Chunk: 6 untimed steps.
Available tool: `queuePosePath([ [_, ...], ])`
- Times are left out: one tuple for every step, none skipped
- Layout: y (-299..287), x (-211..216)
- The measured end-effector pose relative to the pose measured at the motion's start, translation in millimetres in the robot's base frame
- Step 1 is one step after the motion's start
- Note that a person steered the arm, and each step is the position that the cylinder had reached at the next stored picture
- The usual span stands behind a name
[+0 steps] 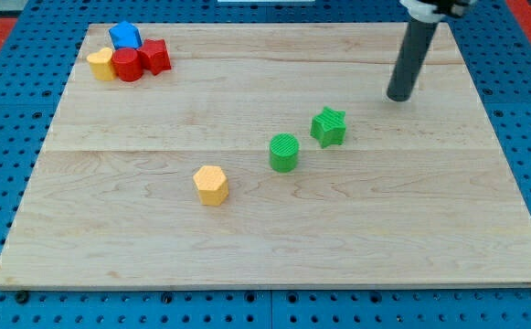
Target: Point your arm towards the blue cube
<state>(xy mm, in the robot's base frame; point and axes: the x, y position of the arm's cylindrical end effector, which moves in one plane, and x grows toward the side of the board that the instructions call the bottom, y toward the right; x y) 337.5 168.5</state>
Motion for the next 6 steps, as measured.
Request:
queuePosePath([
  [-63.0, -39.6],
  [-140.6, -75.1],
  [-215.6, -108.9],
  [-284.0, -141.6],
  [-308.0, -146.2],
  [-321.8, -146.1],
])
